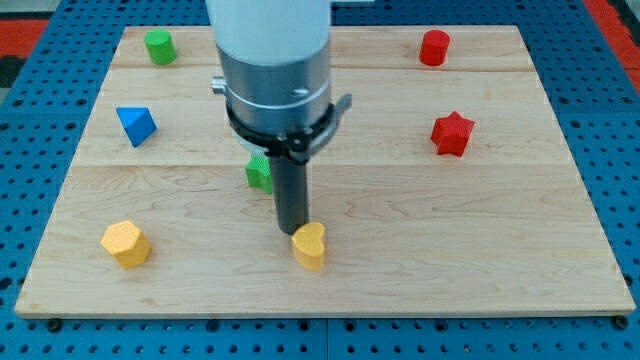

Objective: Move the green star to the bottom right

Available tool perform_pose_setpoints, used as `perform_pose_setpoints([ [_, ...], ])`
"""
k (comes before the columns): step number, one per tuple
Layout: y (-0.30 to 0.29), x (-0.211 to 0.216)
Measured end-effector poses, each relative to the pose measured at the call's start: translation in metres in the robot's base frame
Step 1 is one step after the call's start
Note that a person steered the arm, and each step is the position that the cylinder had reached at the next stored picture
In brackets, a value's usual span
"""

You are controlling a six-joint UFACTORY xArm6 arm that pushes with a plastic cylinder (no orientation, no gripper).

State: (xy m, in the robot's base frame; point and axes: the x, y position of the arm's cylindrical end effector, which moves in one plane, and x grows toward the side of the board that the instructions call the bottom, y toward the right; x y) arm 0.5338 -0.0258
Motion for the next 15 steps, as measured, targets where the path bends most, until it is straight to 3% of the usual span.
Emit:
perform_pose_setpoints([
  [1, 0.010, 0.007],
  [2, -0.064, -0.003],
  [3, -0.069, -0.046],
  [4, -0.022, -0.068],
  [6, -0.086, -0.096],
  [7, -0.073, -0.121],
  [8, -0.031, -0.116],
  [10, 0.007, -0.062],
  [13, 0.088, -0.087],
  [15, 0.106, -0.044],
])
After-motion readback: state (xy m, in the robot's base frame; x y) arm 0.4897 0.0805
